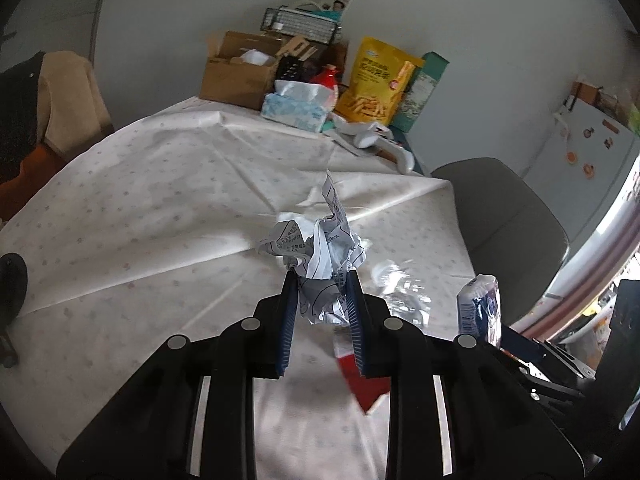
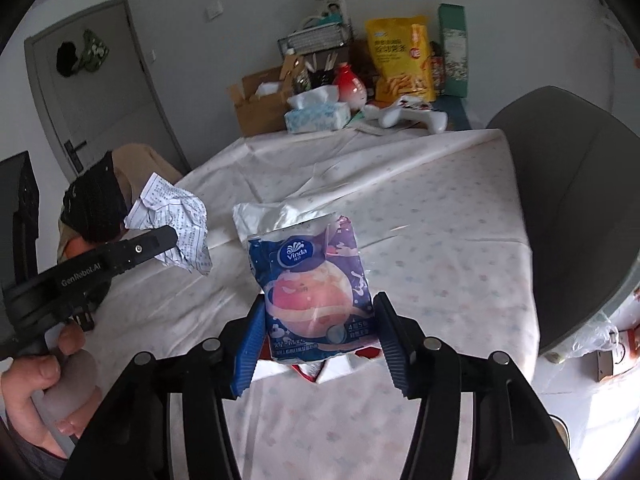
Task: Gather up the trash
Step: 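Grasp the crumpled foil paper with the left tool while the right tool grasps the blue Vinda packet, then carry the foil paper in the left tool while the right tool carries the Vinda packet to the bin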
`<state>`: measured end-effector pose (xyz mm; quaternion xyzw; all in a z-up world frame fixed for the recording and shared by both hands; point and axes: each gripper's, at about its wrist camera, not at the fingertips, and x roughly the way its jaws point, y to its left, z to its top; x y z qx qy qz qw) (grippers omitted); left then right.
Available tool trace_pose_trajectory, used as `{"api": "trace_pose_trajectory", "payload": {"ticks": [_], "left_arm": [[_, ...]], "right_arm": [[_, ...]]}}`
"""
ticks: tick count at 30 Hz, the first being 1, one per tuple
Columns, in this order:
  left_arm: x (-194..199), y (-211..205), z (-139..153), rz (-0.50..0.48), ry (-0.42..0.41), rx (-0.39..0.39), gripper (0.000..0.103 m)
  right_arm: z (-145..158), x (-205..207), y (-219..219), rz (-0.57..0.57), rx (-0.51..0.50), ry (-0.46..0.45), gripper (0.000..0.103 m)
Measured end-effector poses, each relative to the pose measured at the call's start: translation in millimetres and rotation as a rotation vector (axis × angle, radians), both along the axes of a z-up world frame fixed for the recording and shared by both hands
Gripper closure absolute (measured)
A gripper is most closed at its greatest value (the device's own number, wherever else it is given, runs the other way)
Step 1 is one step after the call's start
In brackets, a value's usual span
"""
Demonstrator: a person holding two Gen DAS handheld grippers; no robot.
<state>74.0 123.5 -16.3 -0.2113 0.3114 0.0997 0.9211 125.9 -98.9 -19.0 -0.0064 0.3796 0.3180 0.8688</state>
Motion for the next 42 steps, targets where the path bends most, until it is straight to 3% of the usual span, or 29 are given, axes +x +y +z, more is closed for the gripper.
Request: {"api": "trace_pose_trajectory", "payload": {"ticks": [13,25,42], "left_arm": [[16.7,-75.8,-1.7,-0.168,-0.014,-0.011,0.079],[37.9,-147.0,-7.0,-0.317,0.004,0.003,0.079],[71.8,-258.9,-28.5,-0.517,0.084,0.054,0.079]], "right_arm": [[-1.4,-4.2,-103.7,-0.200,0.011,0.003,0.050],[-26.8,-11.8,-195.7,-0.380,-0.013,0.048,0.050],[-62.9,-19.3,-289.7,-0.542,-0.020,0.105,0.050]]}}
